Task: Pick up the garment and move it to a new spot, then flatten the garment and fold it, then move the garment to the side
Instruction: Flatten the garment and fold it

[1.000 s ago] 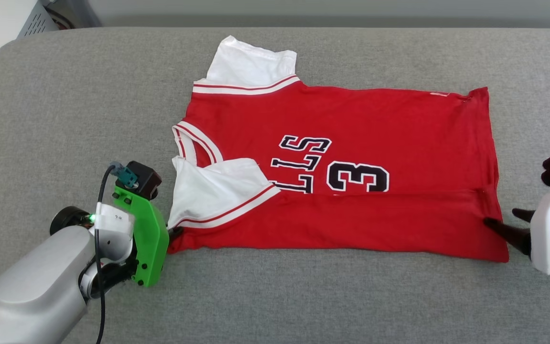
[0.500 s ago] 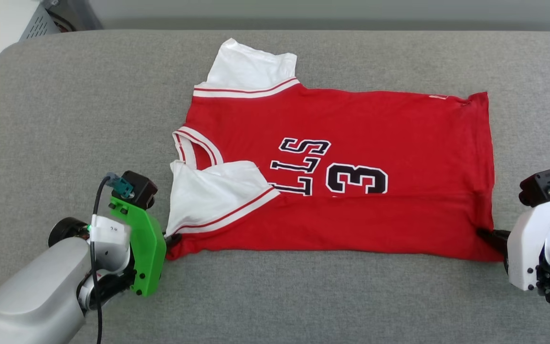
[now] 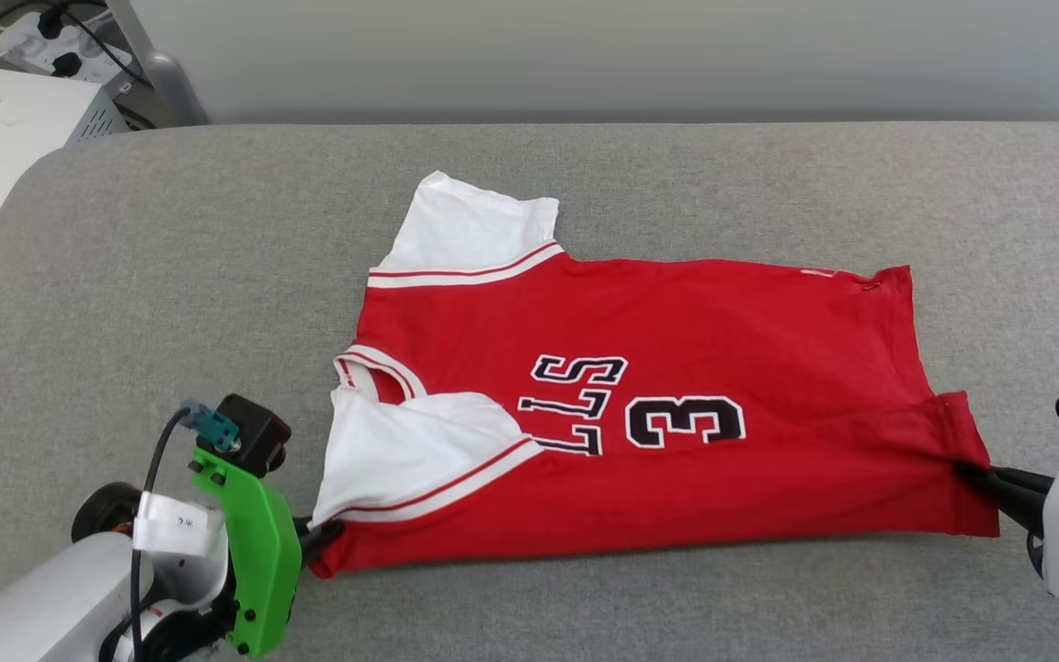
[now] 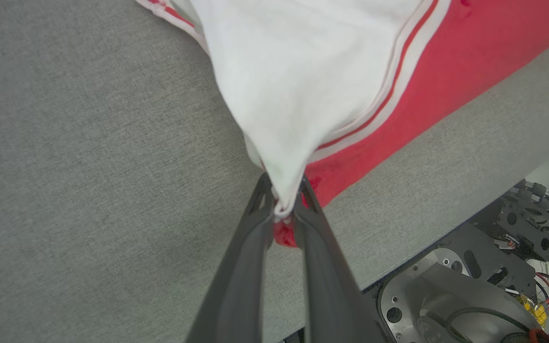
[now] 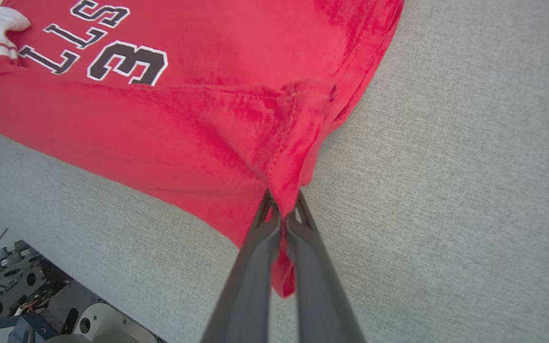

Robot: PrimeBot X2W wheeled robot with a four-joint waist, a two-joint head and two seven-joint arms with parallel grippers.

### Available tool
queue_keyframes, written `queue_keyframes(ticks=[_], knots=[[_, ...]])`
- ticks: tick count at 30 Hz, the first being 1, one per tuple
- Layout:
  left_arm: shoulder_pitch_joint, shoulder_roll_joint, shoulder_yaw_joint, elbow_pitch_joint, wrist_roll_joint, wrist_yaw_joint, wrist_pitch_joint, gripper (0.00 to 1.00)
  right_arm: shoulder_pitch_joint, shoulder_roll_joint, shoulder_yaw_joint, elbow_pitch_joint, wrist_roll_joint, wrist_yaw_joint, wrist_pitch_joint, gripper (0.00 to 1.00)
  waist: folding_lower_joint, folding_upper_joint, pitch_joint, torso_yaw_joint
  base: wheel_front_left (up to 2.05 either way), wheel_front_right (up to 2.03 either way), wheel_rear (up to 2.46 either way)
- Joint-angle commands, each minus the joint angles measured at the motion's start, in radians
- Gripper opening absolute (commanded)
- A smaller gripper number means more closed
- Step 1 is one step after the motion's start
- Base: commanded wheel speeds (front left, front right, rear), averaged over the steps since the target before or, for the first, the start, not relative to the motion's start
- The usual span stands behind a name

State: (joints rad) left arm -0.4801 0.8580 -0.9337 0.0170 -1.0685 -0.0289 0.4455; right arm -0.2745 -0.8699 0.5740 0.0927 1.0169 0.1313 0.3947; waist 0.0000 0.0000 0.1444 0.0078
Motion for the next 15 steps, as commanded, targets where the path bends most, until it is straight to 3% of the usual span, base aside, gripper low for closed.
queue_keyframes(ticks=[1,4,6,15], knots=[[0.025,0.013,0.000,-0.022,-0.014,0.016,0.002,0.00,0.028,-0.012,-0.018,-0.012,0.010,-0.001,0.004,0.00,0.0000,0.0000,0.003,-0.001,0.00,0.00,0.00],[0.050,0.027,-0.003,-0.064,-0.017,0.040,-0.001,0.00,0.076,-0.024,-0.058,-0.032,0.023,-0.001,0.025,0.00,0.0000,0.0000,0.014,-0.003,0.00,0.00,0.00],[0.055,0.021,-0.014,-0.060,0.005,0.058,-0.004,0.00,0.102,0.002,-0.086,-0.024,0.020,-0.001,0.058,0.00,0.0000,0.0000,0.042,-0.009,0.00,0.00,0.00],[0.020,-0.032,-0.038,0.077,0.048,0.046,-0.007,0.00,0.051,0.109,-0.084,0.113,-0.075,-0.001,0.052,0.00,0.0000,0.0000,0.095,-0.014,0.00,0.00,0.00]])
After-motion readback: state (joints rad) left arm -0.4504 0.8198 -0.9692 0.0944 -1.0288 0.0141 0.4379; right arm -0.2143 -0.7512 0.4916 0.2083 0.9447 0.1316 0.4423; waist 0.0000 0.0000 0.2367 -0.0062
